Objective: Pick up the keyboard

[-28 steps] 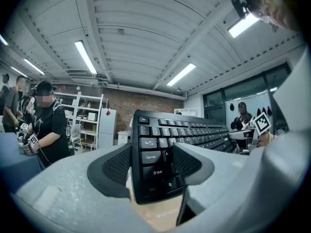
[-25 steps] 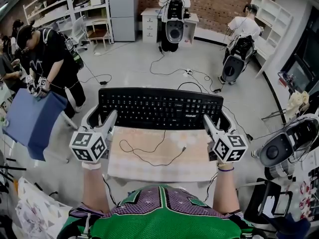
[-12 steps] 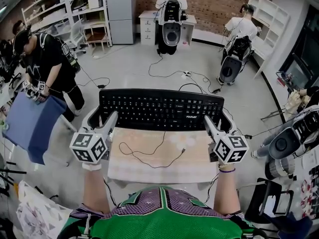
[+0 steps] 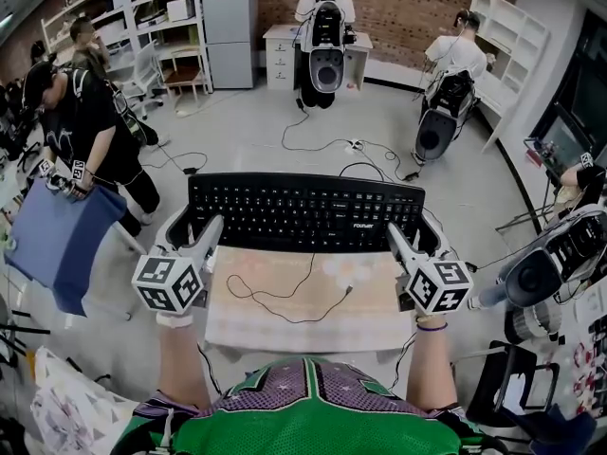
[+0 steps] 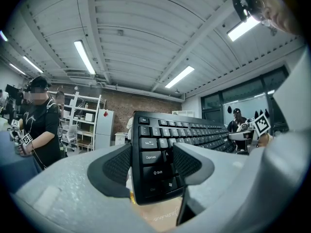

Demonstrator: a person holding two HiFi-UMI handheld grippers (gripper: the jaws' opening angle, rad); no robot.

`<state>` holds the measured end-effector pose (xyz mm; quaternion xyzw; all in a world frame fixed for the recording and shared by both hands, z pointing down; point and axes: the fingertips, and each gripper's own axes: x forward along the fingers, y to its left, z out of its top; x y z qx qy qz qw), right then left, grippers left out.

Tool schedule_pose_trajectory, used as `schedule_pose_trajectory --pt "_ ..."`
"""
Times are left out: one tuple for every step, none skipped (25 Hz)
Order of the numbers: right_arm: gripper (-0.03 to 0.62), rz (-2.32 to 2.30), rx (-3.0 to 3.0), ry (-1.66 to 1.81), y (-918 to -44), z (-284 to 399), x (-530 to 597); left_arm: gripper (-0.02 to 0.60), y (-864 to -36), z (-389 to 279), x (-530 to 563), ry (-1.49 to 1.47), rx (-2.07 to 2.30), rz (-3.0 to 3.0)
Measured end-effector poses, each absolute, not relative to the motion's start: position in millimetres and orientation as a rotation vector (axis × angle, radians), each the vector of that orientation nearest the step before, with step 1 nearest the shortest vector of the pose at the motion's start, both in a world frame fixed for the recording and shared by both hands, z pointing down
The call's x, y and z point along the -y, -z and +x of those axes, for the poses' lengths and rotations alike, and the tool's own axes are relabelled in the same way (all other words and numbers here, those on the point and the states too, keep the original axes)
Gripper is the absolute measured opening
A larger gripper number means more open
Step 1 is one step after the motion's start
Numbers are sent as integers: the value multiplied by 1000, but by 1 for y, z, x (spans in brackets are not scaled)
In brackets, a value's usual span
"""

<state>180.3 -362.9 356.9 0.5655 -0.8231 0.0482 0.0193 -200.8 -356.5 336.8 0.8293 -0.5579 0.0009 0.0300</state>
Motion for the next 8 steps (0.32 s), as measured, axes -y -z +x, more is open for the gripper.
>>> schedule_pose_trajectory --pt "290 1754 2556 -150 -357 182 363 270 -336 -199 356 -1 1721 2557" --pt "290 1753 2558 -151 -357 184 363 270 -336 -197 356 0 1721 2557" --pt "290 1752 2559 -153 -357 185 363 270 -336 -197 355 0 1722 2557" --pt "290 1751 2559 -156 -358 185 362 270 -337 -196 355 -1 1724 2556" --pt "290 1751 2559 -159 -360 184 362 270 -338 -197 354 -2 1724 2556" --pt "290 1750 2558 -162 -361 184 361 270 -339 -197 354 -3 1725 2554" --pt "290 1750 2558 -164 -362 183 360 270 -340 -198 354 -3 1724 2553" --pt "290 1750 2557 -166 -364 182 360 270 -341 -199 353 -3 1724 2551"
